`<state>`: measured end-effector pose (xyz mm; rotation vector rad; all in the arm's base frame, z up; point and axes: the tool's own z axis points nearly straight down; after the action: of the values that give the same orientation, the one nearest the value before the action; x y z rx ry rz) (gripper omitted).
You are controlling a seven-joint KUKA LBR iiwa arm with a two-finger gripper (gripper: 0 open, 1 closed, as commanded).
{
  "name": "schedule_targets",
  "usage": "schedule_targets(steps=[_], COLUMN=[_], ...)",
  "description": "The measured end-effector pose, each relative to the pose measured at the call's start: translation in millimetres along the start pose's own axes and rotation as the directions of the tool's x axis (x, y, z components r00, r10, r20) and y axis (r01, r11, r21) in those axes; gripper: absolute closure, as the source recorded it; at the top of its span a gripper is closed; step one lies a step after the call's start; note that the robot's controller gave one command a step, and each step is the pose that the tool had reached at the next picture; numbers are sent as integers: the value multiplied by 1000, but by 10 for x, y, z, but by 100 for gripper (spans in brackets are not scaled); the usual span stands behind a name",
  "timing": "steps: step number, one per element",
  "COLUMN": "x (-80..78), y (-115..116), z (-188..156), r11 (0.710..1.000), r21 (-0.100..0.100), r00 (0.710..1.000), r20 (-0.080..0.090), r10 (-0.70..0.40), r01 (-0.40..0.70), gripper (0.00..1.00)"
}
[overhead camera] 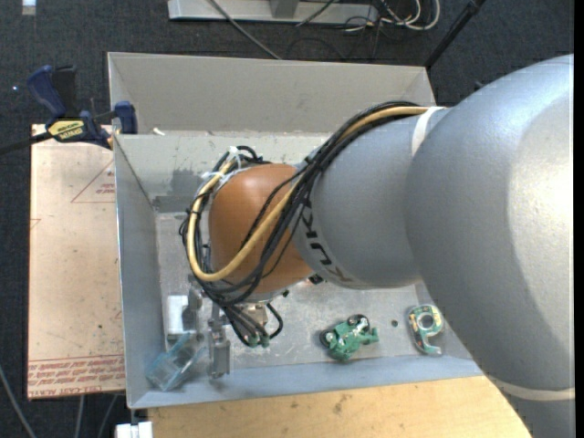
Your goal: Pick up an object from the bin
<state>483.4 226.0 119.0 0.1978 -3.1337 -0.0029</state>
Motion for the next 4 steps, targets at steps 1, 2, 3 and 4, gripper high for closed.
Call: schedule_targets(steps=[1,2,3,4], x=[-31,-31,-324,-518], y=[175,174,67,-11], z=[151,151,-351,-849], r11=[991,991,996,997], r21=[1,1,1,0], r00=[991,991,996,997], r20=[3,3,-3,4], r10=[-133,-133,-88,75], r01=[133,133,88,-75], gripper=[100,100,100,0])
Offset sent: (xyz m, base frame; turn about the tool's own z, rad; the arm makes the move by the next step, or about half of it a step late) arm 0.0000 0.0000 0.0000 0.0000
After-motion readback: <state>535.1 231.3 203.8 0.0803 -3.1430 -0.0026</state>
